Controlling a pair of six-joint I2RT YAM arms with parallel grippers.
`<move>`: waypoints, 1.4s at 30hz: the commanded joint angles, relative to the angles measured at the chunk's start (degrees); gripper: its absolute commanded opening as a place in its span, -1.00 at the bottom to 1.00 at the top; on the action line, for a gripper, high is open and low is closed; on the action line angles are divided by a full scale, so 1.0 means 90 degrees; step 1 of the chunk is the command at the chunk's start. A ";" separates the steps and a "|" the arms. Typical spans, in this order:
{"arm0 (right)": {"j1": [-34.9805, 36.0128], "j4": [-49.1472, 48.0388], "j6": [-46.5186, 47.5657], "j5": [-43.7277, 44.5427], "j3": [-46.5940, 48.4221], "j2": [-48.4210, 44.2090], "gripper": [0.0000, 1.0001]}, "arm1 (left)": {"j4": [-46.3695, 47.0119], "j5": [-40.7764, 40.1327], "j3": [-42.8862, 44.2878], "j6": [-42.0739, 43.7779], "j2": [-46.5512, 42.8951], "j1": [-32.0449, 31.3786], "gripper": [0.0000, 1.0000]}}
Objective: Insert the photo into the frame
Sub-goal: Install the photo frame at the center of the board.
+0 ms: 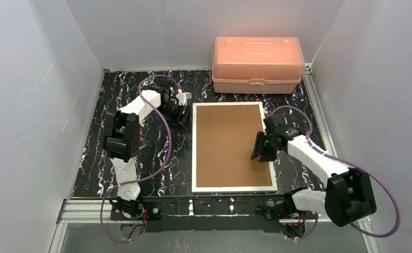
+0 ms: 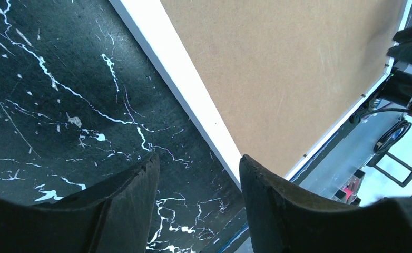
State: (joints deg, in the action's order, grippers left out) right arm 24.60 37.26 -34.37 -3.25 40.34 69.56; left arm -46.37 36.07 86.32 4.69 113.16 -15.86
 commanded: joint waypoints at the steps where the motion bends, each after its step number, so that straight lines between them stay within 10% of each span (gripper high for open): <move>1: -0.0888 -0.0541 0.0270 -0.0408 0.0755 0.0177 0.01 | 0.0114 0.0264 -0.0067 -0.0249 -0.0198 0.0009 0.11; 11: -0.2656 -0.1281 0.0523 -0.1640 0.0865 0.0893 0.08 | 0.0470 0.0415 -0.0145 -0.0413 0.0161 -0.0038 0.10; 42: -0.3124 -0.2168 0.0586 -0.2404 0.0446 0.1722 -0.17 | 0.0571 0.0466 -0.0398 -0.0335 0.0444 -0.0127 -0.22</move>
State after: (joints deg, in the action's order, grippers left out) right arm -3.40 19.22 -29.52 -23.31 45.19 85.12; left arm -40.32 39.05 83.50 1.10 117.01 -16.43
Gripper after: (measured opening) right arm 0.424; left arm 0.398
